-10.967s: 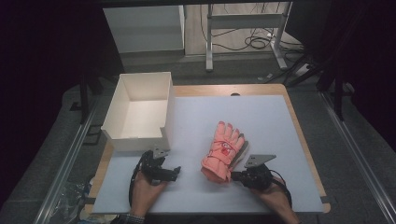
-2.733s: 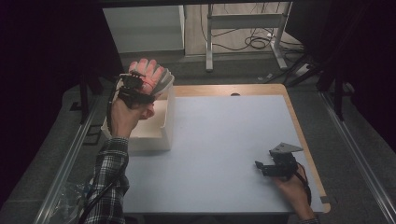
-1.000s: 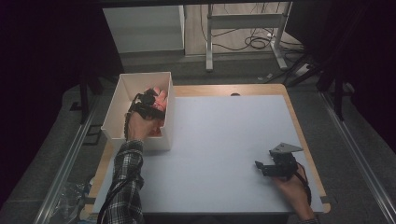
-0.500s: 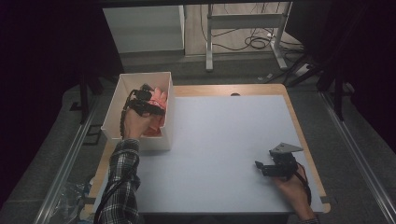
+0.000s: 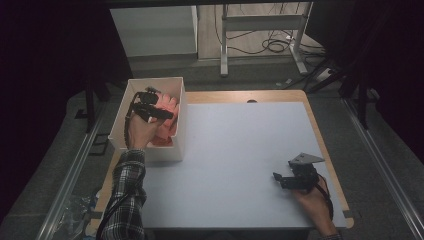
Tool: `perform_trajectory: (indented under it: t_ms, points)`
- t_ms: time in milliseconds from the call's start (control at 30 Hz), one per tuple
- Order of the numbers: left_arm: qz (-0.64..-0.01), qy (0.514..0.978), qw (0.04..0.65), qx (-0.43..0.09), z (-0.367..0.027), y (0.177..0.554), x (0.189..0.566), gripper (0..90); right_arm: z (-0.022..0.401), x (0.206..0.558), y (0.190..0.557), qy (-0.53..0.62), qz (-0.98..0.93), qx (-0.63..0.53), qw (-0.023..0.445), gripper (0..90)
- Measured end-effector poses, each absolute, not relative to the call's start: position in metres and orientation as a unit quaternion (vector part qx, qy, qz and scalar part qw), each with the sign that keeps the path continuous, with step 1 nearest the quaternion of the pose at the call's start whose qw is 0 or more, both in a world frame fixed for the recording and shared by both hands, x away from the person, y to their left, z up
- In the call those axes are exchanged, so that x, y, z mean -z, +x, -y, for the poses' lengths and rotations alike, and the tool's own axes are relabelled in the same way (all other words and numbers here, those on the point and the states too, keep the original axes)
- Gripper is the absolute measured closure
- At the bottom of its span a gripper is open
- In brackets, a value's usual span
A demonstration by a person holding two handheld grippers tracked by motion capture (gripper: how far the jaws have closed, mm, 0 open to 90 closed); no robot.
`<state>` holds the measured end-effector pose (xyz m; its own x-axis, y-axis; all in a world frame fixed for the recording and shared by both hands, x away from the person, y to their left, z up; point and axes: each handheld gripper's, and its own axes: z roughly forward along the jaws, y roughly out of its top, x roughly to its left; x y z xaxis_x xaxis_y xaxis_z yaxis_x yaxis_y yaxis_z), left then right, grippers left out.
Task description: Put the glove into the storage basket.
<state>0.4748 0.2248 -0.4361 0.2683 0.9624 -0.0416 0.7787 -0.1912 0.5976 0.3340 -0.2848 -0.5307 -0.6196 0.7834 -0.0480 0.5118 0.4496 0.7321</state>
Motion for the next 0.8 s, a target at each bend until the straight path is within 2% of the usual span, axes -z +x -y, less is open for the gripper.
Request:
perform_trajectory:
  t_ms: [333, 800]
  points:
    - [-0.568, 0.745, 0.303, -0.173, -0.228, 0.46, 0.419, 5.1, 0.285, 0.531, 0.334, 0.39, -0.829, -0.35, 0.195, 22.1]
    - [-0.53, 0.761, 0.329, -0.178, -0.224, 0.435, 0.399, 1.7, 0.285, 0.531, 0.334, 0.39, -0.829, -0.35, 0.195, 22.0]
